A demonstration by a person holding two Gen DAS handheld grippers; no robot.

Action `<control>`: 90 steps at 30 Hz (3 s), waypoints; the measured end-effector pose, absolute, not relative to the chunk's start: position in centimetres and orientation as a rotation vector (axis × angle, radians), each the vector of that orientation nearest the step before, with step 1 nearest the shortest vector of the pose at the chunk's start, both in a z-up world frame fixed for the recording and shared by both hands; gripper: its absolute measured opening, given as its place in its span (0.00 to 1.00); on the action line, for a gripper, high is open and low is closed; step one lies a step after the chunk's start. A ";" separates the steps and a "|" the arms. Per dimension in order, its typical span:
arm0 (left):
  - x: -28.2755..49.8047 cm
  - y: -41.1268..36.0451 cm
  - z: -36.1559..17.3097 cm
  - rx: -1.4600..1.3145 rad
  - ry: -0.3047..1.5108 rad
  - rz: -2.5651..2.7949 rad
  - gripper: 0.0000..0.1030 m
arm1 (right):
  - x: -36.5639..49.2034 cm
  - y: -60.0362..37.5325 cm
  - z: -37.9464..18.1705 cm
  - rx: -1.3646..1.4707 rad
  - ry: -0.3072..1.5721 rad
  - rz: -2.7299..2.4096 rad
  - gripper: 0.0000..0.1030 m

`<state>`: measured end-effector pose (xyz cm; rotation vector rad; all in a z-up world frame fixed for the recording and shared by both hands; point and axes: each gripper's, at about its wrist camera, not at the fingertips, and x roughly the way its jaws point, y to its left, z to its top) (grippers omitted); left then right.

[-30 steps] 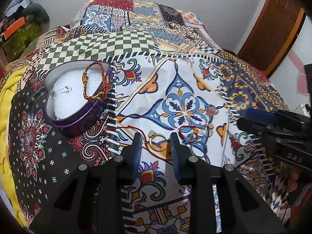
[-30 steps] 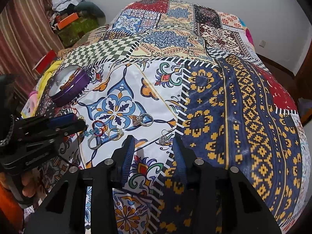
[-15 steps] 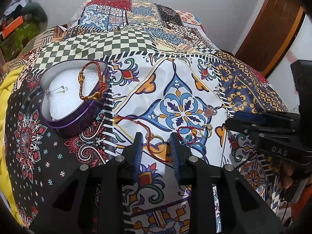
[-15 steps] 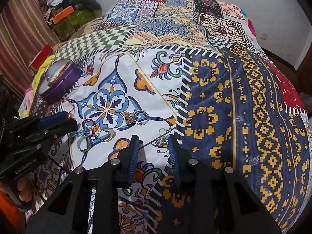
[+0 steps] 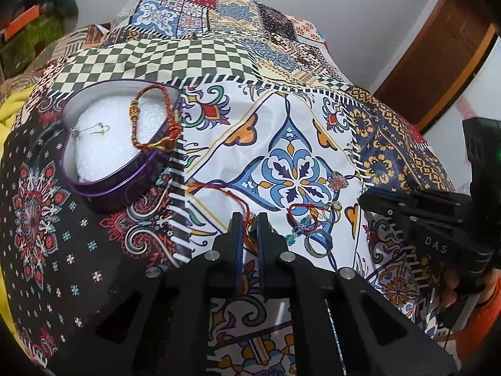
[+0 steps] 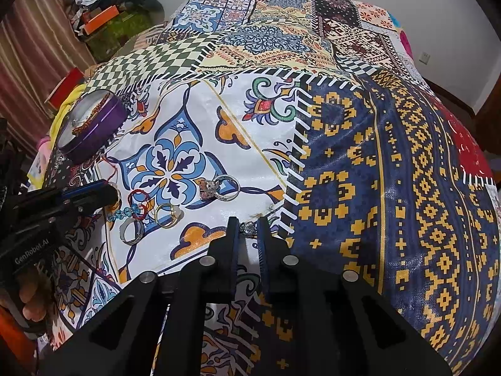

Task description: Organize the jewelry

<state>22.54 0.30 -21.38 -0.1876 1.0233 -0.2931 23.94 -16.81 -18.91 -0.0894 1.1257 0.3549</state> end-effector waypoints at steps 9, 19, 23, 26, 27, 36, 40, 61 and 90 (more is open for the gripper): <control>20.2 0.6 -19.0 -0.125 0.976 -0.236 0.06 | 22.8 -17.4 -17.0 -0.041 1.077 0.383 0.09; 17.2 4.0 -16.2 -0.143 0.922 -0.160 0.06 | 21.1 -17.3 -13.9 -0.034 0.984 0.403 0.09; 16.1 4.7 -15.6 -0.141 0.906 -0.148 0.06 | 20.5 -16.7 -12.5 -0.025 0.951 0.429 0.09; 15.5 5.5 -16.0 -0.156 0.930 -0.155 0.06 | 20.1 -15.9 -11.9 -0.032 0.934 0.448 0.09; 15.2 5.6 -16.3 -0.155 0.940 -0.150 0.06 | 19.9 -15.7 -11.8 -0.036 0.932 0.451 0.09; 13.6 7.3 -18.3 -0.170 1.009 -0.113 0.31 | 19.3 -14.3 -12.0 -0.045 0.931 0.485 0.09; 13.9 6.7 -17.7 -0.152 0.989 -0.124 0.31 | 19.4 -14.3 -12.0 -0.041 0.931 0.487 0.09; 19.1 3.1 -20.2 -0.012 0.986 -0.167 0.18 | 19.6 -14.3 -11.4 -0.035 0.910 0.503 0.09; 18.5 7.4 -10.6 -0.093 0.679 -0.099 0.18 | 22.3 -6.0 -6.7 -0.044 0.747 0.658 0.09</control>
